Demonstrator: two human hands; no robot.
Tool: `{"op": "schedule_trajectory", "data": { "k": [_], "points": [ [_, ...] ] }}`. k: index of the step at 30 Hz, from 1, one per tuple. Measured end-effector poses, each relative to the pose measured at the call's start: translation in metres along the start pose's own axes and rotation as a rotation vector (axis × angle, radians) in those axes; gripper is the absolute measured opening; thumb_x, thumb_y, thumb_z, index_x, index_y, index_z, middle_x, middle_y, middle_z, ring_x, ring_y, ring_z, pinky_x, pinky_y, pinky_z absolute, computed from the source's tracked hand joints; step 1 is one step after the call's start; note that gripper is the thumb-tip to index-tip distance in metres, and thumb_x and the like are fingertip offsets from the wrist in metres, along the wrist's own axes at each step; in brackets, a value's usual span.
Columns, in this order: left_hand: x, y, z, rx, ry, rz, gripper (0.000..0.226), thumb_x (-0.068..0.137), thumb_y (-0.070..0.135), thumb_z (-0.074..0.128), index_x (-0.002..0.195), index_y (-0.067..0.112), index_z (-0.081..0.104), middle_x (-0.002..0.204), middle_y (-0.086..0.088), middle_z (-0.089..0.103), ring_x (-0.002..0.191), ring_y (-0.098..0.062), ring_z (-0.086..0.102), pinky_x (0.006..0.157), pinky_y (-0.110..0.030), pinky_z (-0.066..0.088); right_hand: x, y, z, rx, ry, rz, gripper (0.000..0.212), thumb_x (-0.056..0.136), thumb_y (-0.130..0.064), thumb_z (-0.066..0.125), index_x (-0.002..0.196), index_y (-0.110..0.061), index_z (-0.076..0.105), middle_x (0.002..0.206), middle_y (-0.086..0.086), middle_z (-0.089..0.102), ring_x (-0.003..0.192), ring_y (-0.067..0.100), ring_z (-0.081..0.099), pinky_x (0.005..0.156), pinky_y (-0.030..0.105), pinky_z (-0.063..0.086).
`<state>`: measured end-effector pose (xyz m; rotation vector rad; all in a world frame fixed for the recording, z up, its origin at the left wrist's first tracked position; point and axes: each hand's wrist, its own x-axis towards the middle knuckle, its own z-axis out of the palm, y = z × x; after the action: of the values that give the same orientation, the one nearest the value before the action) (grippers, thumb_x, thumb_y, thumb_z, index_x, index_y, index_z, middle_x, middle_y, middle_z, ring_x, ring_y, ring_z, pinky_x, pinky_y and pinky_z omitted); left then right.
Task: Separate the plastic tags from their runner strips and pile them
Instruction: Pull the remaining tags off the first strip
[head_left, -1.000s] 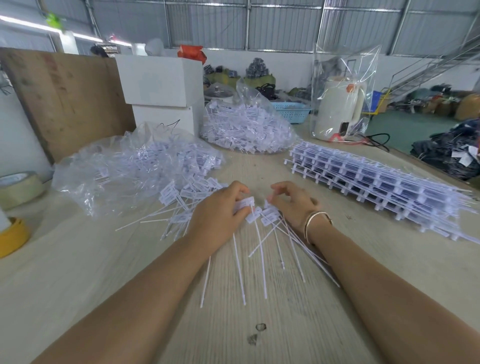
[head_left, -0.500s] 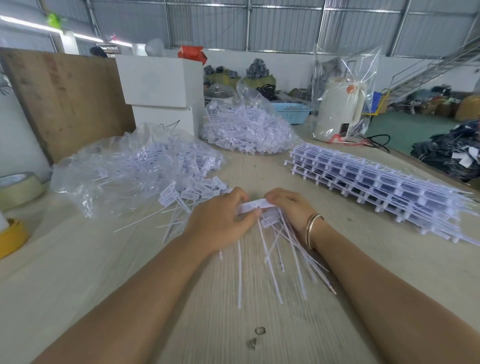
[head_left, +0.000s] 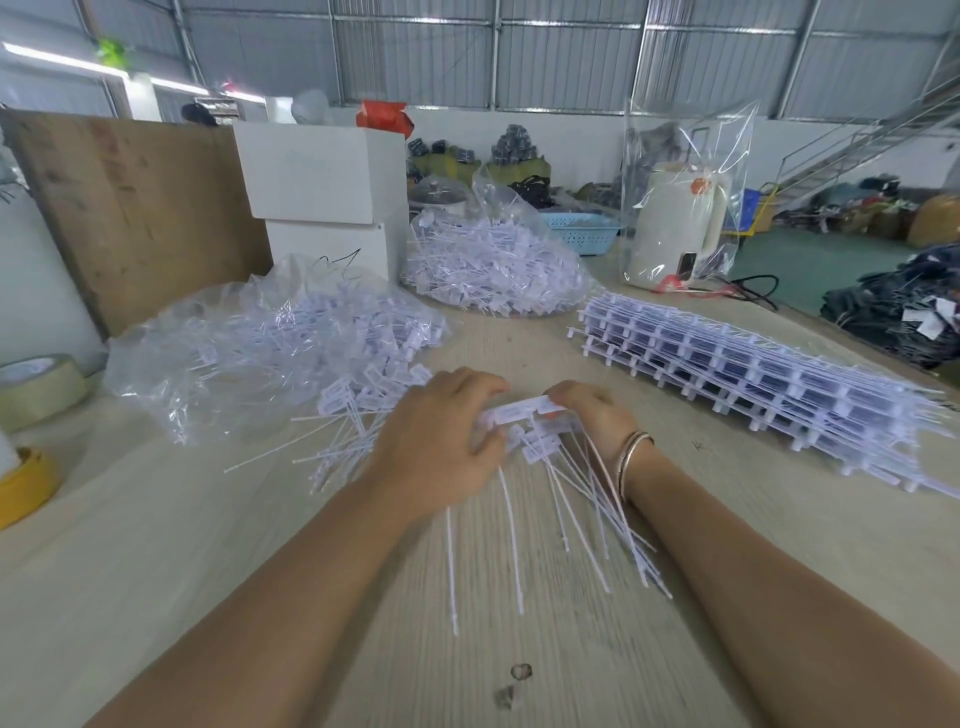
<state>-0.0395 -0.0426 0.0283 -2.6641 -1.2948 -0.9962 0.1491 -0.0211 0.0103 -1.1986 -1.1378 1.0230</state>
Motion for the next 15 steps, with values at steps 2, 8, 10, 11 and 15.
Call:
{"op": "schedule_trajectory", "data": {
  "k": [2, 8, 10, 11, 15],
  "points": [
    [0.000, 0.006, 0.011, 0.092, -0.071, 0.011, 0.044, 0.085, 0.032, 0.053, 0.127, 0.022, 0.048, 0.118, 0.003, 0.057, 0.106, -0.019, 0.053, 0.089, -0.036, 0.040, -0.004, -0.001, 0.004, -0.068, -0.067, -0.092, 0.027, 0.088, -0.005, 0.053, 0.063, -0.013, 0.062, 0.059, 0.000, 0.060, 0.055, 0.008, 0.057, 0.059, 0.019, 0.045],
    [0.005, 0.001, 0.018, 0.065, 0.049, -0.143, 0.019, 0.089, 0.033, 0.058, 0.103, 0.020, 0.055, 0.099, 0.002, 0.063, 0.090, -0.020, 0.057, 0.072, -0.036, 0.047, -0.008, -0.002, 0.007, -0.223, -0.264, -0.150, 0.016, 0.084, -0.013, 0.065, 0.069, -0.019, 0.065, 0.062, -0.010, 0.063, 0.059, 0.003, 0.057, 0.062, 0.016, 0.047],
    [0.004, -0.002, 0.018, 0.010, 0.026, -0.174, 0.018, 0.088, 0.033, 0.060, 0.100, 0.019, 0.060, 0.094, 0.001, 0.065, 0.087, -0.020, 0.060, 0.071, -0.036, 0.048, -0.007, -0.001, 0.007, -0.268, -0.251, -0.169, 0.015, 0.084, -0.013, 0.066, 0.073, -0.023, 0.067, 0.067, -0.010, 0.066, 0.066, 0.006, 0.061, 0.068, 0.023, 0.052],
    [0.004, -0.002, 0.018, -0.019, 0.009, -0.176, 0.017, 0.089, 0.031, 0.060, 0.100, 0.018, 0.062, 0.093, 0.000, 0.066, 0.086, -0.021, 0.060, 0.072, -0.036, 0.047, -0.007, 0.000, 0.007, -0.280, -0.243, -0.184, 0.015, 0.084, -0.013, 0.067, 0.074, -0.024, 0.068, 0.070, -0.009, 0.067, 0.069, 0.008, 0.063, 0.071, 0.026, 0.053],
    [0.005, -0.005, 0.023, -0.201, 0.032, -0.151, 0.012, 0.088, 0.019, 0.063, 0.097, 0.012, 0.066, 0.088, -0.003, 0.068, 0.083, -0.020, 0.063, 0.074, -0.037, 0.048, -0.007, 0.000, 0.005, -0.300, -0.219, -0.248, 0.017, 0.085, -0.014, 0.066, 0.073, -0.027, 0.068, 0.069, -0.011, 0.067, 0.066, 0.003, 0.061, 0.069, 0.021, 0.050]
  ]
}}
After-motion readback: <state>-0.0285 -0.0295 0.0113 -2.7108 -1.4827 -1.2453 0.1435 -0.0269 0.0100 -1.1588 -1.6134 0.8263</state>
